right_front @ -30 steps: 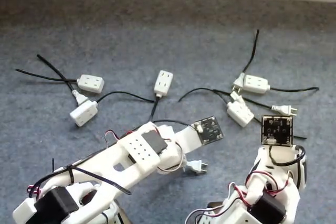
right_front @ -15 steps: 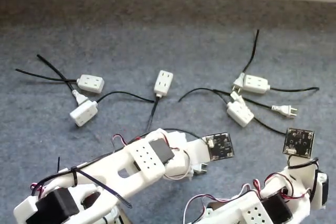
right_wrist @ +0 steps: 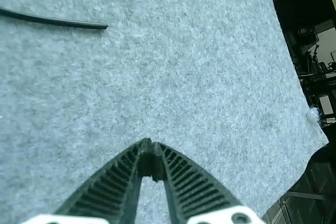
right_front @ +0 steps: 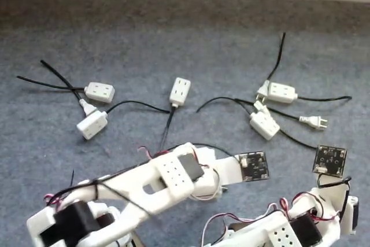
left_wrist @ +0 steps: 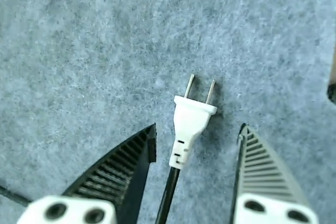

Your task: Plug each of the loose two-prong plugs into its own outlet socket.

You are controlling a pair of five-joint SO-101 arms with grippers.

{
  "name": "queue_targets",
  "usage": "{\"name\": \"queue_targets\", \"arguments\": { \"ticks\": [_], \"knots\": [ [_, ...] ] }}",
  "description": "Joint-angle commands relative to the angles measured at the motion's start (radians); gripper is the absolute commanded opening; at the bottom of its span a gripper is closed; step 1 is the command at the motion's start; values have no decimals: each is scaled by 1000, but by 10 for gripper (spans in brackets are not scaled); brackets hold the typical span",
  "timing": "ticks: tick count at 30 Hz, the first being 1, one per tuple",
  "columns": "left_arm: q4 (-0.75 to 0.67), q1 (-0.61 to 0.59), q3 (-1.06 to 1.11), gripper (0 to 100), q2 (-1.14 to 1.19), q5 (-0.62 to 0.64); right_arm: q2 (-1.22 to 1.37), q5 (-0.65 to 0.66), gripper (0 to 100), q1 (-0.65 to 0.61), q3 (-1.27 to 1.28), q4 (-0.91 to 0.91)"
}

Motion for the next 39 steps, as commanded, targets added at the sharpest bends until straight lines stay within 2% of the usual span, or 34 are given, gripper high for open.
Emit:
{"name": "queue_targets", "arguments": {
  "ticks": [1, 3, 8, 13, 17, 21, 25, 29, 31, 36, 39],
  "knots": [
    [6, 2, -108, 247, 148, -6, -13, 9, 7, 4, 10, -30],
    [29, -13, -179, 214, 234, -5, -13, 9, 7, 4, 12, -30],
    [153, -19, -308, 19, 328, -2, -13, 9, 7, 5, 13, -30],
    [157, -19, -315, 5, 311, 0, -13, 9, 7, 4, 13, -30],
    [158, -82, -305, 6, 143, 23, -13, 9, 7, 4, 13, -30],
    [152, -203, -285, 6, -125, 114, -13, 9, 7, 4, 12, -30],
    [140, -242, -222, 6, -400, 120, -13, 9, 7, 2, 12, -30],
    [-63, -240, -16, 6, -624, 123, -13, 9, 7, -19, 12, -30],
    [-241, -240, 148, 6, -710, 129, -13, 3, 7, -45, 13, -28],
    [-755, -249, 533, 6, -874, 284, -13, -124, 7, -127, 10, -28],
    [-919, -249, 633, 6, -923, 330, -7, -152, 7, -176, 8, -28]
  ]
}}
